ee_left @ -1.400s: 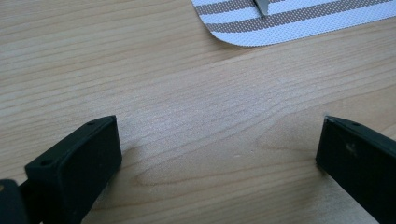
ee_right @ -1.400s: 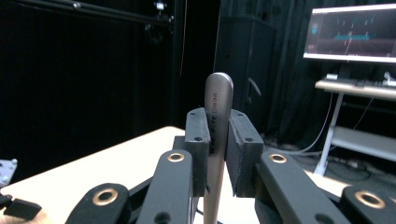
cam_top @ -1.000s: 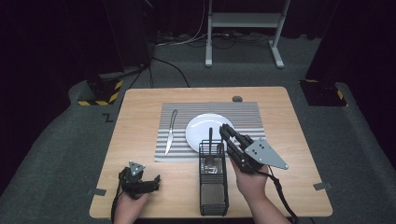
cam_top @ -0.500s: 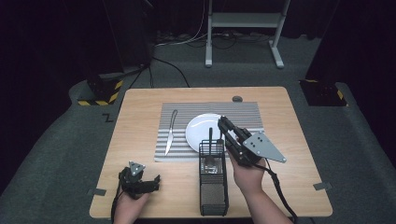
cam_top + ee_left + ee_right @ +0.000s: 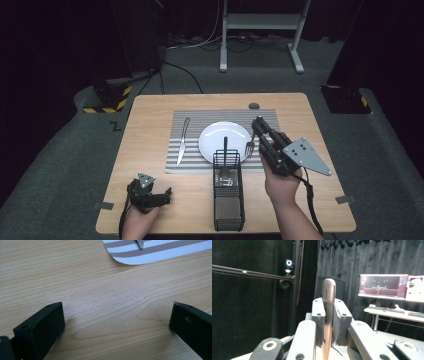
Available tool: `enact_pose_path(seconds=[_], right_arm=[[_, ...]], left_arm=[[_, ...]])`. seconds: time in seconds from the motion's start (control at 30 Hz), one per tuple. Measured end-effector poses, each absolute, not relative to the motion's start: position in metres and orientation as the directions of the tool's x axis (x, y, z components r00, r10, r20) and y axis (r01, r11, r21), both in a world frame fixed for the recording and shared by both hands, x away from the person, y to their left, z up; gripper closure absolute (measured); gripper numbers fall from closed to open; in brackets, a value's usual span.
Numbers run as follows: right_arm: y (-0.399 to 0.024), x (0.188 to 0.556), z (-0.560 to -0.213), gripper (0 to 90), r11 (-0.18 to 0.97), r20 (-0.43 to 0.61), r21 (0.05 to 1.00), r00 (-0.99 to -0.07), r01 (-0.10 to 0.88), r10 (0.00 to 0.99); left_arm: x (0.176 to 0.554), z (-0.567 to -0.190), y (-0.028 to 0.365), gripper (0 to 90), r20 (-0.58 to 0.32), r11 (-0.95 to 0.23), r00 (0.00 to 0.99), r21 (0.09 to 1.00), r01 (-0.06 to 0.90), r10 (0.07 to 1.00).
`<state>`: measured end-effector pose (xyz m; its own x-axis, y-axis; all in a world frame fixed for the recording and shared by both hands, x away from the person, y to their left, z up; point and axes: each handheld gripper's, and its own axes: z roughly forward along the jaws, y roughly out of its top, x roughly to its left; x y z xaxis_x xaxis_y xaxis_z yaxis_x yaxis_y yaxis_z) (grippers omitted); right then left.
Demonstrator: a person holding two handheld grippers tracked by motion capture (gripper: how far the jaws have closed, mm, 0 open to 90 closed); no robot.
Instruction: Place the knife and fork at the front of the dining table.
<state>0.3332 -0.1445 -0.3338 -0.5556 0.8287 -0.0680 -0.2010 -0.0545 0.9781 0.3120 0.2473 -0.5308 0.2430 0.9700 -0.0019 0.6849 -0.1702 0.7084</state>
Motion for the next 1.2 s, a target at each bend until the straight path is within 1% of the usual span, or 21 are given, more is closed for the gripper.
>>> enact_pose_path(seconds=[0.17, 0.43, 0.63, 0.77, 0.93, 1.2], right_arm=[[-0.165, 0.334, -0.344, 81.5, -0.039, -0.057, 0.985, -0.525, -0.169, 0.850], [-0.196, 0.342, -0.382, 81.7, -0.015, -0.033, 0.995, -0.481, -0.095, 0.876], [-0.210, 0.355, -0.405, 81.9, -0.013, 0.000, 1.000, -0.469, -0.025, 0.883], [-0.210, 0.365, -0.415, 82.1, 0.004, -0.003, 1.000, -0.470, 0.002, 0.883], [-0.200, 0.380, -0.427, 82.2, 0.023, -0.006, 0.999, -0.484, 0.028, 0.875], [-0.195, 0.404, -0.436, 82.4, 0.028, 0.009, 0.997, -0.486, 0.067, 0.874]], left_arm=[[0.312, -0.531, 0.247, 0.2, -0.002, -0.170, 0.243, 0.709, 0.685, 0.970], [0.312, -0.531, 0.247, 0.2, -0.002, -0.169, 0.242, 0.709, 0.685, 0.970], [0.312, -0.531, 0.247, 0.2, -0.002, -0.170, 0.243, 0.709, 0.684, 0.970], [0.312, -0.531, 0.247, 0.2, -0.002, -0.170, 0.243, 0.709, 0.684, 0.970], [0.312, -0.531, 0.247, 0.2, -0.002, -0.169, 0.242, 0.709, 0.685, 0.970], [0.312, -0.531, 0.247, 0.2, -0.002, -0.169, 0.242, 0.709, 0.685, 0.970]])
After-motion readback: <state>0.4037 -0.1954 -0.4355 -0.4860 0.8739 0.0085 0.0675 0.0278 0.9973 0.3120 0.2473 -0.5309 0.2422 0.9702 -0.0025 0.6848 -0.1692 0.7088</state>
